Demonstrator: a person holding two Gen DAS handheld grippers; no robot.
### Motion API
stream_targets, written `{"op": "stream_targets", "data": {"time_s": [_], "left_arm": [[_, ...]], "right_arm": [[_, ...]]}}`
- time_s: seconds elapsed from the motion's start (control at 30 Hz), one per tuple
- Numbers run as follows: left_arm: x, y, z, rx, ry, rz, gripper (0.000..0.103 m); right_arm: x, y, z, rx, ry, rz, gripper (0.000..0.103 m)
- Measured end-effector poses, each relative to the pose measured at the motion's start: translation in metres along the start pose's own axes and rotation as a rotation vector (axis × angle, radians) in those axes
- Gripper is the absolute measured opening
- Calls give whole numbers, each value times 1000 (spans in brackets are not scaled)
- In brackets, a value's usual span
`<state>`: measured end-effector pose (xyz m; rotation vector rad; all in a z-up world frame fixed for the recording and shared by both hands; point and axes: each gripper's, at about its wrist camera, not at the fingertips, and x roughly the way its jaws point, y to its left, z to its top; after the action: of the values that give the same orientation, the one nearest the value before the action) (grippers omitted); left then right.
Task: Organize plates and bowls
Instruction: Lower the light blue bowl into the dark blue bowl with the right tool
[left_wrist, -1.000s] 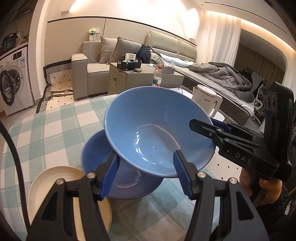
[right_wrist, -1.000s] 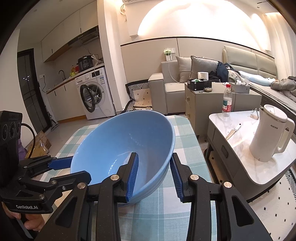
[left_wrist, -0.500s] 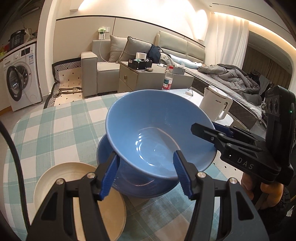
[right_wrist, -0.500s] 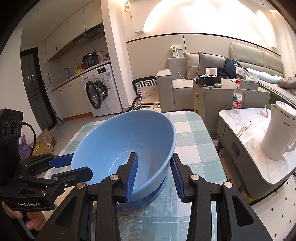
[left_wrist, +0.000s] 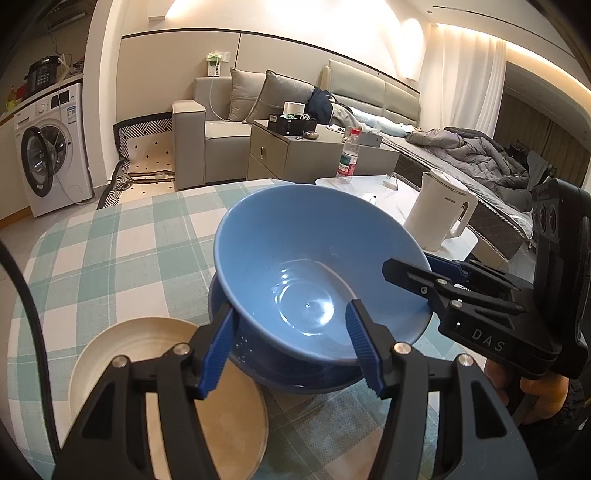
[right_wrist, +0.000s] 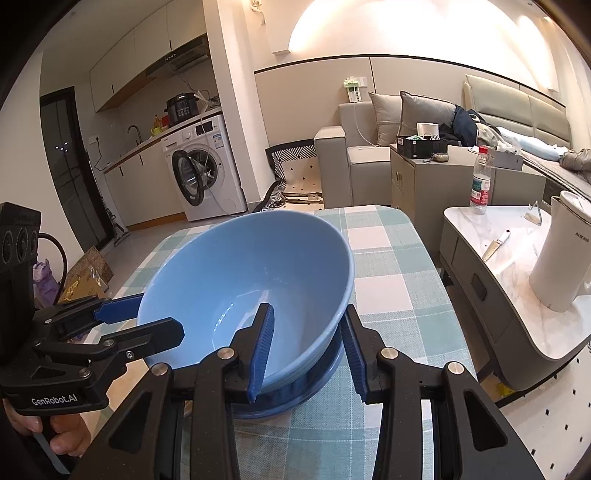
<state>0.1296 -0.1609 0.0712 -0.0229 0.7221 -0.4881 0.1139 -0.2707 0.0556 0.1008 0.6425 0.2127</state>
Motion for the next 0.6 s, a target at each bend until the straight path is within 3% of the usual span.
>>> {"op": "stream_targets", "data": {"time_s": [0.6], "left_arm": [[12,6,-16,19,4,48,59]], "right_arm": [[16,7,-18,-39,9,-16,38]]}}
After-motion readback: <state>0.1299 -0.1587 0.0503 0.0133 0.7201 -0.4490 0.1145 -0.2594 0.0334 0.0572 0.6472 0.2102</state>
